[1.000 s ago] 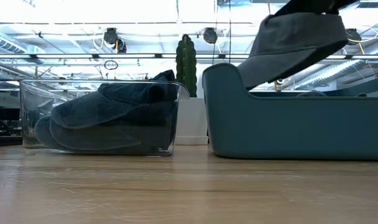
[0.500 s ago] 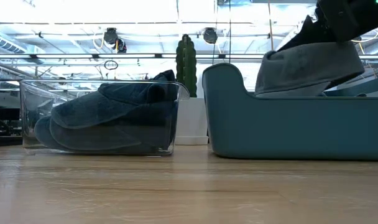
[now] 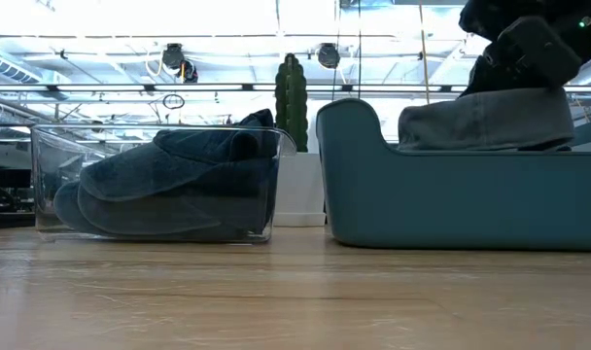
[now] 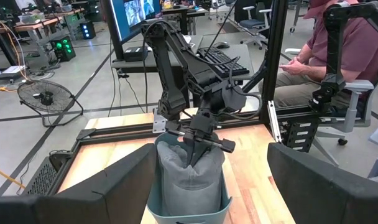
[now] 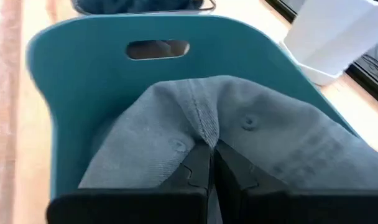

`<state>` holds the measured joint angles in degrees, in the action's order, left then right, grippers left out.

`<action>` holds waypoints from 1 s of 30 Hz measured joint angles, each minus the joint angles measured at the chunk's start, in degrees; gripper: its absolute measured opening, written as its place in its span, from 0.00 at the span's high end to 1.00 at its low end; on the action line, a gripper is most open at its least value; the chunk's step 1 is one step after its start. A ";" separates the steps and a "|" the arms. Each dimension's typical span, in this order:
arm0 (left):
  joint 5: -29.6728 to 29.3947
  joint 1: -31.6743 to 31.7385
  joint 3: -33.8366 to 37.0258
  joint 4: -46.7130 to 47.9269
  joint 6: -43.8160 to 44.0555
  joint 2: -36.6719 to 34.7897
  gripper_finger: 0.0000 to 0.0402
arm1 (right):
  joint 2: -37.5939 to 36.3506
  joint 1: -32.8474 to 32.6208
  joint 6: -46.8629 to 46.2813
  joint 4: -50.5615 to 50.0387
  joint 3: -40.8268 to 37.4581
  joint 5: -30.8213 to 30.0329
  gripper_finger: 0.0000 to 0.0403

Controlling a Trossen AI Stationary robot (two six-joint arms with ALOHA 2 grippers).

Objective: Pick & Place hat
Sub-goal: Put the gray cap into the blue bin

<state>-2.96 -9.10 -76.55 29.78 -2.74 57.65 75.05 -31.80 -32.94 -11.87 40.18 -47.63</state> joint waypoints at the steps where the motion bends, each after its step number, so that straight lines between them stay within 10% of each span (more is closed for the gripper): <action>1: 0.02 0.00 0.02 -0.02 0.02 -0.02 0.20 | -0.03 0.02 -0.20 -0.07 0.00 -0.07 0.98; 18: 0.01 0.02 0.02 -0.02 0.01 -0.01 0.20 | -13.68 -0.52 17.32 12.42 0.19 -0.04 0.44; 23: 0.02 0.00 0.02 -0.01 0.01 -0.02 0.20 | -12.75 -0.13 28.04 14.73 7.36 6.05 0.56; 30: 0.02 0.02 0.02 -0.02 0.01 -0.02 0.20 | -0.62 4.28 29.21 -8.26 25.16 16.81 0.97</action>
<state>-2.94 -9.08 -76.53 29.76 -2.73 57.63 74.43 -27.52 -3.73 -20.13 65.34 -30.81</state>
